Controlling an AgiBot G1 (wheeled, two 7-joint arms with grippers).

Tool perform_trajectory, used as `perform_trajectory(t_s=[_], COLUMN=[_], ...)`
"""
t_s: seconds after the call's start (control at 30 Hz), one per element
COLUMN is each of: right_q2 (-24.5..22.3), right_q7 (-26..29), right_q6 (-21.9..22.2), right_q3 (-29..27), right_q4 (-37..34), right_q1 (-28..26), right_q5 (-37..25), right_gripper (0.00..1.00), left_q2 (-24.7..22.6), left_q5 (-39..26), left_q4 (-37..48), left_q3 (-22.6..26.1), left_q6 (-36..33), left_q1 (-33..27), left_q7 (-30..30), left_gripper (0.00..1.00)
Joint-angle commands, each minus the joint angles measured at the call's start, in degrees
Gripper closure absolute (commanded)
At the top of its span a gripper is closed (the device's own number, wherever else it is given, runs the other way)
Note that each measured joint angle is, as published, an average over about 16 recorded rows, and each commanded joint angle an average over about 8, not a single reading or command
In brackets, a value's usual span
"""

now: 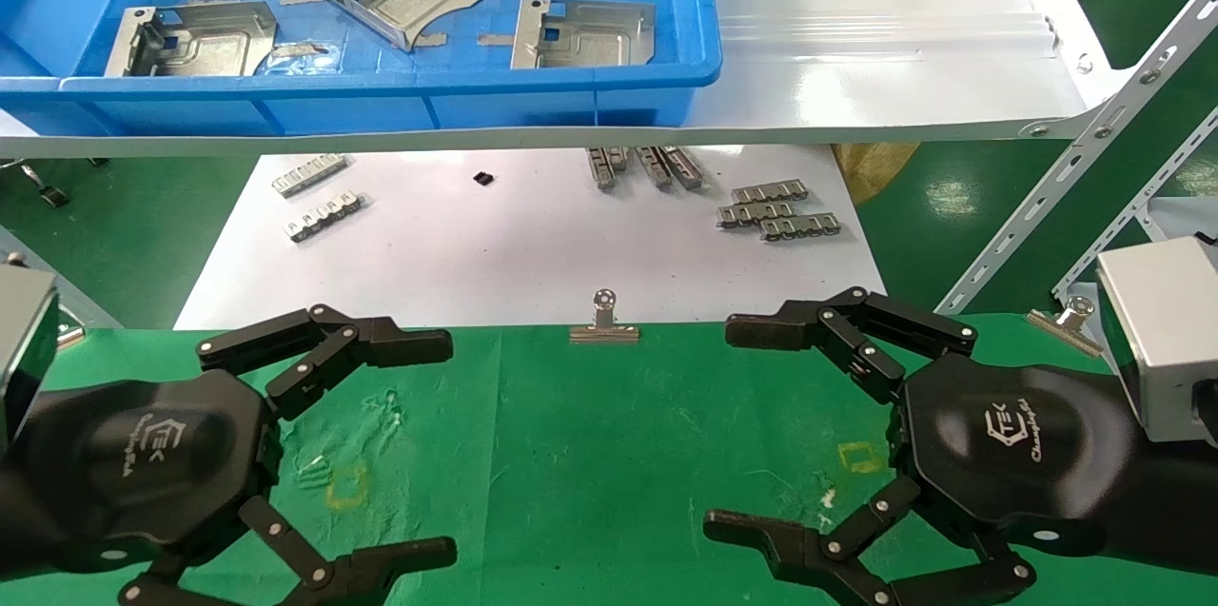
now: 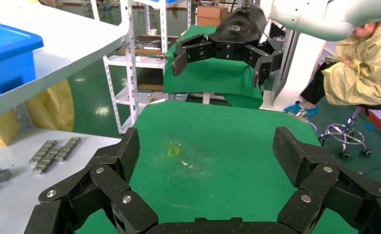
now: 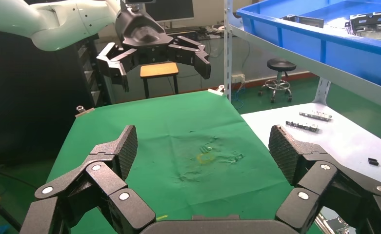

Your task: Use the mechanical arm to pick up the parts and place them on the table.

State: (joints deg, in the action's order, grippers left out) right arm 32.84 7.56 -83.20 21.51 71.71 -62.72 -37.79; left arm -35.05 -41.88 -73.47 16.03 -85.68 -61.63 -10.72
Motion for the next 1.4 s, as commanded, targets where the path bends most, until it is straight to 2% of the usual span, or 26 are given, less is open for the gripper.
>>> perform_trajectory(t_s=[0.03, 1.4], right_q2=[0.0, 0.0], right_q7=[0.0, 0.0], right_q6=[0.0, 0.0], right_q3=[0.0, 0.0], right_q4=[0.0, 0.0], right_q1=[0.0, 0.0], right_q5=[0.0, 0.0], right_gripper=[0.00, 0.00], left_q2=[0.0, 0.0], left_q5=[0.0, 0.0], left_q4=[0.0, 0.0], left_q3=[0.0, 0.0], left_q6=[0.0, 0.0], left_q1=[0.0, 0.0], left_q7=[0.0, 0.0], left_gripper=[0.00, 0.00])
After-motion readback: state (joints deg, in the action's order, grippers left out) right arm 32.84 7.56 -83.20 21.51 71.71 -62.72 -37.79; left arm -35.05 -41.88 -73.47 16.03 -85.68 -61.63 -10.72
